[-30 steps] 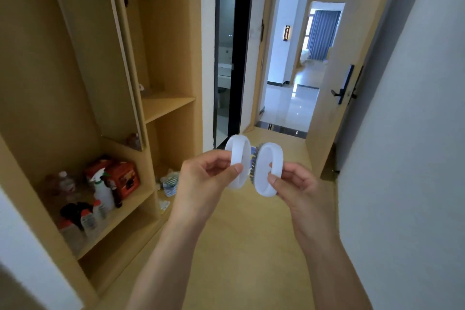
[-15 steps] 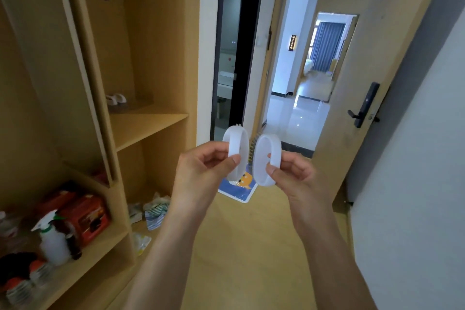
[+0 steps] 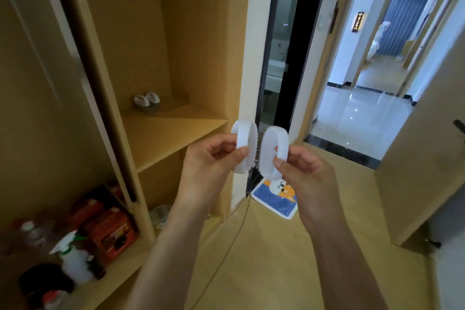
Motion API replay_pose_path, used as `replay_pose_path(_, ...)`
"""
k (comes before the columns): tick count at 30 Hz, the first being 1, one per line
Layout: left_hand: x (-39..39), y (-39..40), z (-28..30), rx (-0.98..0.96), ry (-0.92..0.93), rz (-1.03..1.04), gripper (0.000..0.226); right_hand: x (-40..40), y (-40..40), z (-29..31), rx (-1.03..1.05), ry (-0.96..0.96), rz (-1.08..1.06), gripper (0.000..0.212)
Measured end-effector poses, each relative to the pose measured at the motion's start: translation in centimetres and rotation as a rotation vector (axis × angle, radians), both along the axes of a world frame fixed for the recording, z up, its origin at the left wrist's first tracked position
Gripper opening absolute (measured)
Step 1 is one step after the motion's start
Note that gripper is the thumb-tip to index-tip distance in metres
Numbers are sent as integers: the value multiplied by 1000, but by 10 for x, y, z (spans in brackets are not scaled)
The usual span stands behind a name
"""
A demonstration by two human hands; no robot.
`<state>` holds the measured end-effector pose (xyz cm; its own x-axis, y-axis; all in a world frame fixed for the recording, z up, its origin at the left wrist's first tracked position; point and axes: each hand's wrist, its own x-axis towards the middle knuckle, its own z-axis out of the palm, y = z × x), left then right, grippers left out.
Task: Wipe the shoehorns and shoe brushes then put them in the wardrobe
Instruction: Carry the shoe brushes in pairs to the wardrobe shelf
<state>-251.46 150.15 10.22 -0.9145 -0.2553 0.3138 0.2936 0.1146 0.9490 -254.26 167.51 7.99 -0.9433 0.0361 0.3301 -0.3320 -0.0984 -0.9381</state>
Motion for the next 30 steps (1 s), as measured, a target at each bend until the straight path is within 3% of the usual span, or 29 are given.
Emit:
replay_pose_path(16, -250, -36, 13, -101, -38, 457, 20, -318, -62, 15, 68, 3, 413, 24)
replay_pose_path(30, -380, -118, -7, -101, -146, 664, 24, -465, -168, 0, 100, -36, 581, 30)
